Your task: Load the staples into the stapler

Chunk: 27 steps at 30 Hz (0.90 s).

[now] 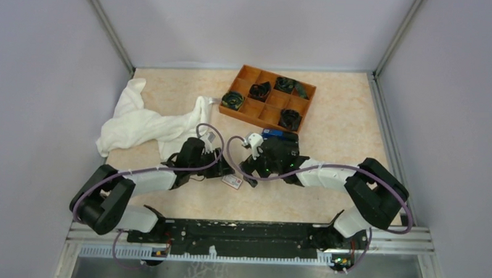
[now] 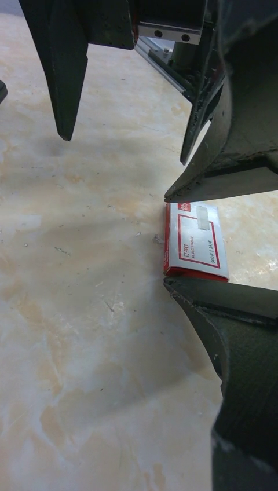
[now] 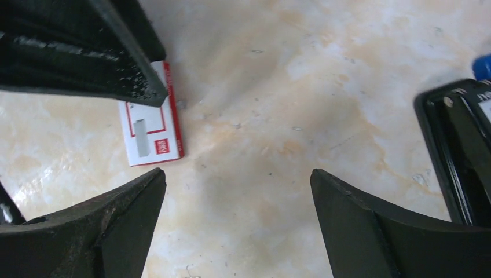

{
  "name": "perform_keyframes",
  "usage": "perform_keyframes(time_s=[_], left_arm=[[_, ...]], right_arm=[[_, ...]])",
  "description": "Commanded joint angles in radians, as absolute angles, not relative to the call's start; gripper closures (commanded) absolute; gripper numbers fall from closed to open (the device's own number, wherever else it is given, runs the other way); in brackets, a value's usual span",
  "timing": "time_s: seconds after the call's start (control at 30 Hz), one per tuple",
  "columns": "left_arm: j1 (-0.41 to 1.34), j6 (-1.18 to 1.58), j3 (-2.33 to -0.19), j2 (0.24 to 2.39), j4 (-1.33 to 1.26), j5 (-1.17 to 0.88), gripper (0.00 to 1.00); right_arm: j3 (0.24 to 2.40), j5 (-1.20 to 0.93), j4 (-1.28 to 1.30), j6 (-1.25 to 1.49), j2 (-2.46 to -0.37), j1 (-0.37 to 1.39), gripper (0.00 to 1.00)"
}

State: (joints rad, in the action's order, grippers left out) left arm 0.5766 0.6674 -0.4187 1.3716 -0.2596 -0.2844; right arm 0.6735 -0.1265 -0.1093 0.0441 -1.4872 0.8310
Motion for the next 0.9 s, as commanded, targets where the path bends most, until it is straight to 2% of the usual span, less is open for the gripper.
perform_keyframes(time_s=[0.0, 0.2, 0.33, 0.63, 0.87], left_arm=[[0.583, 0.717, -0.358, 1.348, -0.251, -0.286, 0.42], [0.557, 0.727, -0.322, 1.244, -0.181, -0.218, 0.4], [0.531, 0.728, -0.311, 1.206, -0.166, -0.235, 0.4], [0.455, 0.755, -0.263, 1.216, -0.235, -0.331, 0.45], [0.425, 0.772, -0.244, 1.251, -0.292, -0.388, 0.48]], right_arm=[[0.708, -0.191, -0.131, -0.075, -1.471, 0.866, 0.04], [0.729, -0.169, -0.159, -0.167, -1.502, 0.952, 0.05], [0.76, -0.14, -0.162, -0.179, -1.551, 0.991, 0.09], [0.85, -0.078, -0.09, -0.189, -1.644, 1.04, 0.23], [0.869, -0.06, -0.06, -0.208, -1.696, 1.063, 0.24]])
